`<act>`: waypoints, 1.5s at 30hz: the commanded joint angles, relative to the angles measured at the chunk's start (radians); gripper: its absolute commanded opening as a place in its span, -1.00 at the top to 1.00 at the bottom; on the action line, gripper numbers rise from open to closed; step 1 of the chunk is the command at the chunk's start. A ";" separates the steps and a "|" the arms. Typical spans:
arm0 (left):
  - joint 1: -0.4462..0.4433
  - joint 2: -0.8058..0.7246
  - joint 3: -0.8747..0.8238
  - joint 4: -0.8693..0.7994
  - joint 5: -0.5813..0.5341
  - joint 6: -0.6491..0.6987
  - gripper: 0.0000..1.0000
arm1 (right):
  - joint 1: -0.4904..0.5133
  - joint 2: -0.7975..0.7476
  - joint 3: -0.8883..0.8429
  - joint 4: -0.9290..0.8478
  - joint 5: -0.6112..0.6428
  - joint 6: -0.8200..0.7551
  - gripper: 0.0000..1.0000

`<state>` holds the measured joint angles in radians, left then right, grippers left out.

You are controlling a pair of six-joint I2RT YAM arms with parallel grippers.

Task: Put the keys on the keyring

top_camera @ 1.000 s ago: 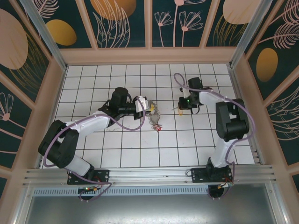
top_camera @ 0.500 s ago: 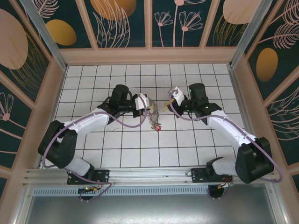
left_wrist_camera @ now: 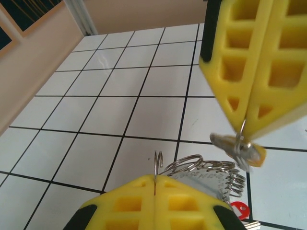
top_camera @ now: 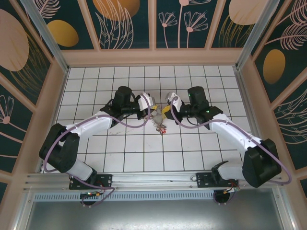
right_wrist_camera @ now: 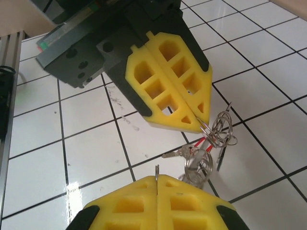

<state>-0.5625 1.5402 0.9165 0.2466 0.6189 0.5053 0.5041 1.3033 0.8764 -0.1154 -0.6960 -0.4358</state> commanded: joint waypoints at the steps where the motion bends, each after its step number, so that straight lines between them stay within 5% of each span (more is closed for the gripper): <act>1: 0.006 0.003 -0.009 0.095 0.006 -0.066 1.00 | 0.014 0.033 0.021 0.100 0.046 0.078 1.00; 16: -0.017 0.014 -0.007 0.105 -0.036 -0.077 1.00 | 0.007 0.123 0.037 0.271 0.036 0.273 1.00; 45: -0.023 0.058 -0.001 0.132 -0.039 -0.113 1.00 | 0.023 0.080 0.003 0.377 0.098 0.254 1.00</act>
<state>-0.5747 1.5723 0.9016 0.3531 0.5373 0.4202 0.5110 1.4292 0.8848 0.1417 -0.5941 -0.1699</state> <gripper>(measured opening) 0.067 0.052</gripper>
